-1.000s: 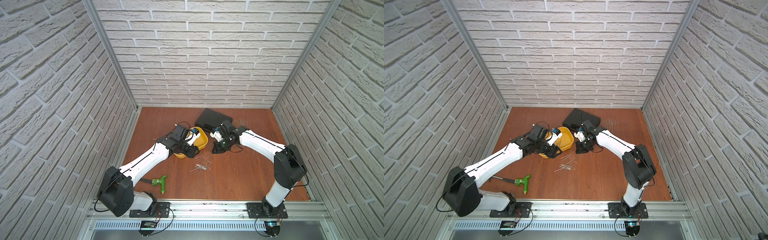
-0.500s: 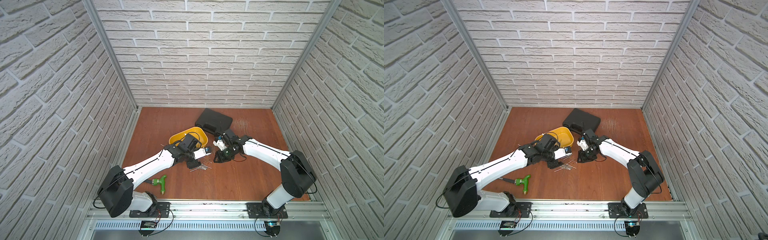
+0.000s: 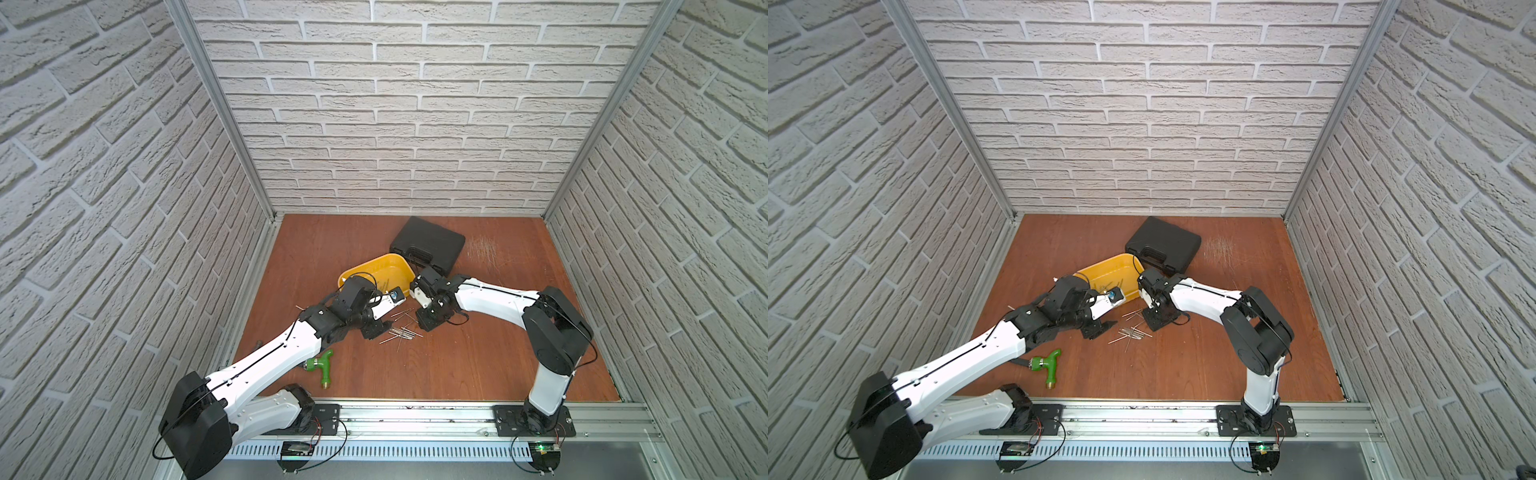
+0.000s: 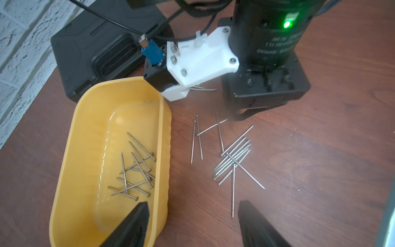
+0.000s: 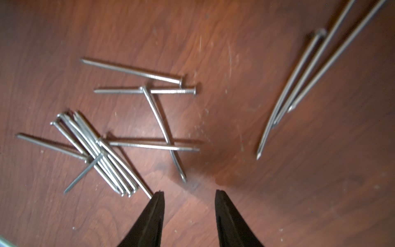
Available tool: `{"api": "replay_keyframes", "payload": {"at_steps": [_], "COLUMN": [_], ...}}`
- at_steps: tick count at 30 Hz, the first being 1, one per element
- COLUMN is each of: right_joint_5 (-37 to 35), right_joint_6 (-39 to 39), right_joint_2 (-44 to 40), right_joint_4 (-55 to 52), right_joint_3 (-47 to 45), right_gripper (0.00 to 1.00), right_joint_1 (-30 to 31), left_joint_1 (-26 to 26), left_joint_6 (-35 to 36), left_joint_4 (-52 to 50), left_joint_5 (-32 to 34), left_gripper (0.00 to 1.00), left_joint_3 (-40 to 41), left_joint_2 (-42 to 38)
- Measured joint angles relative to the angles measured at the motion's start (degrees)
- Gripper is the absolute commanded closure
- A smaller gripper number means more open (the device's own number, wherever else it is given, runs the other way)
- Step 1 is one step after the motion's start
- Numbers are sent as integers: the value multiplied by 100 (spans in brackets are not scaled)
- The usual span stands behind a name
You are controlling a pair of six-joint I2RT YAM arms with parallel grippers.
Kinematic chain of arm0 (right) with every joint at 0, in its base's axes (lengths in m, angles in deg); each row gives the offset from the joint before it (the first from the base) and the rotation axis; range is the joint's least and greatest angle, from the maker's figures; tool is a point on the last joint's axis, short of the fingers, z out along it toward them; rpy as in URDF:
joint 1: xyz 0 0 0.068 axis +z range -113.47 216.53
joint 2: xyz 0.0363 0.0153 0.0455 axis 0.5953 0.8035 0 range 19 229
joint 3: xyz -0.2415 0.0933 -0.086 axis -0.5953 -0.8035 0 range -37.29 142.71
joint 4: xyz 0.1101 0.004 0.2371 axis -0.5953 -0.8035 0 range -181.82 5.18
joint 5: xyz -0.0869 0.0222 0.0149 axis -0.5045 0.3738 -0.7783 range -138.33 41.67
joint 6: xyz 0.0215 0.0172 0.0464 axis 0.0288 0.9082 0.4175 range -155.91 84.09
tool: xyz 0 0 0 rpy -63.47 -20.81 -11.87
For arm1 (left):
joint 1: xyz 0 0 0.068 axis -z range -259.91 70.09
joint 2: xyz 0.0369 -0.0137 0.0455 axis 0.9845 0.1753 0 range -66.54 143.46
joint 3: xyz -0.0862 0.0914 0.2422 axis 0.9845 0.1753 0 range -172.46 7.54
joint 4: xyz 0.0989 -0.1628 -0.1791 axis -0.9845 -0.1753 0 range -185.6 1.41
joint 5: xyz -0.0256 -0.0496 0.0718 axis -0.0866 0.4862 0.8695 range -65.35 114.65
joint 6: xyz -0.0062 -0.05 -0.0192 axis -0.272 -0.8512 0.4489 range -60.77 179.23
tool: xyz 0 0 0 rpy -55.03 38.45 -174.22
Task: Put the nails on the desktop into the storage box
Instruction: Pick up the nail from the center of the board.
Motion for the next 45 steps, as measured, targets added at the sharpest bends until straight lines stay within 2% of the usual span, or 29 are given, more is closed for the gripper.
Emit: {"api": "replay_keyframes", "payload": {"at_steps": [14,18,23,30,38,41,45], "right_joint_5": [-363,-376,-463,-470,-437,-254,74], "right_joint_6": [-505,-623,-647,-649,-520,-446,-372], "right_joint_2": [527,741,763,763,245,-153,-616], "right_joint_4": [-223,-321,-308,-286,-15,-225,-326], "right_joint_3": [553,785,789,787,92,-271,-323], "right_gripper": [54,60,82,98,98,98,98], "right_joint_1": [142,168,170,197,184,96,-114], "left_joint_1": [-197,-269,-310,-334,-348,-348,-339], "left_joint_6": [-389,-452,-470,-474,-470,-444,-269], "left_joint_4": [57,59,63,66,120,140,144], "left_joint_5": [-48,-74,-107,-131,-267,-317,-385], "left_gripper": [28,28,28,28,29,29,30], "left_joint_3": [164,199,214,243,243,240,133], "left_joint_2": [-306,-387,-476,-494,-404,-249,-7]}}
